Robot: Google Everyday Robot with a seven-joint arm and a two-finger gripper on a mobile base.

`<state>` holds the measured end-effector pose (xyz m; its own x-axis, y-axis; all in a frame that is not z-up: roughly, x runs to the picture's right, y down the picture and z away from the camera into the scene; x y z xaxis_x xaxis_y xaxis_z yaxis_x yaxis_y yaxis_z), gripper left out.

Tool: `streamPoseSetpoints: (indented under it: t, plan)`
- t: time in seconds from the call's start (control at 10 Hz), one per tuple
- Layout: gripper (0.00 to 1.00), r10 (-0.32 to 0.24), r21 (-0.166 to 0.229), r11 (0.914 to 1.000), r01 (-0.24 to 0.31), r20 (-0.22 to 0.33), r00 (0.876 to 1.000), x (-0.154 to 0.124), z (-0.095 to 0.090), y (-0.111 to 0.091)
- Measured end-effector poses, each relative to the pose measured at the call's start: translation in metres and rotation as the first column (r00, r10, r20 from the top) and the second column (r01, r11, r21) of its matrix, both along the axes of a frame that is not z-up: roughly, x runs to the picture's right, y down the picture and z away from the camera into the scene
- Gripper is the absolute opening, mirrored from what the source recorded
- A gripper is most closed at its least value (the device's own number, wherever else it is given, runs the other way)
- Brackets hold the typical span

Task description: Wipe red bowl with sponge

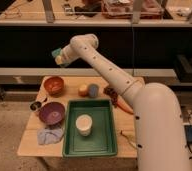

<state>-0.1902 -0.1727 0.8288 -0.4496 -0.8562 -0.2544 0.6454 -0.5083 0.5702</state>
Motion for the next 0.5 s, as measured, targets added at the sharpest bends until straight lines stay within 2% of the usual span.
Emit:
streamPoseSetpoints:
  t: [0.1, 0.3, 0.5]
  plan:
    - [0.0, -0.012, -0.019, 0.9997, 0.012, 0.006, 1.0, -0.008, 0.009, 0.016]
    - [0.0, -0.022, -0.038, 0.999, 0.022, 0.007, 1.0, -0.021, 0.018, 0.035]
    - [0.0, -0.031, -0.035, 0.9989, 0.03, -0.01, 0.999, -0.038, 0.031, 0.051]
